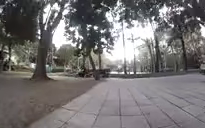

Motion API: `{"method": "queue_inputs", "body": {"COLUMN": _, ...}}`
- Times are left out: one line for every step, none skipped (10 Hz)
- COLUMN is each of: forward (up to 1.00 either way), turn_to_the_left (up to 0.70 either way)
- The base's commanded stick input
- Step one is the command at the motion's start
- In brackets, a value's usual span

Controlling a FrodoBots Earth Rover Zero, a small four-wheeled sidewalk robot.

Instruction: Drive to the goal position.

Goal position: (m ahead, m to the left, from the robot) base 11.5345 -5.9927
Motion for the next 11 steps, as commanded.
{"method": "queue_inputs", "body": {"forward": 0.70, "turn_to_the_left": -0.14}}
{"method": "queue_inputs", "body": {"forward": 0.70, "turn_to_the_left": -0.11}}
{"method": "queue_inputs", "body": {"forward": 0.70, "turn_to_the_left": 0.00}}
{"method": "queue_inputs", "body": {"forward": 0.70, "turn_to_the_left": 0.00}}
{"method": "queue_inputs", "body": {"forward": 0.70, "turn_to_the_left": 0.00}}
{"method": "queue_inputs", "body": {"forward": 0.70, "turn_to_the_left": 0.00}}
{"method": "queue_inputs", "body": {"forward": 0.70, "turn_to_the_left": 0.00}}
{"method": "queue_inputs", "body": {"forward": 0.70, "turn_to_the_left": 0.00}}
{"method": "queue_inputs", "body": {"forward": 0.70, "turn_to_the_left": 0.00}}
{"method": "queue_inputs", "body": {"forward": 0.70, "turn_to_the_left": 0.00}}
{"method": "queue_inputs", "body": {"forward": 0.70, "turn_to_the_left": 0.00}}
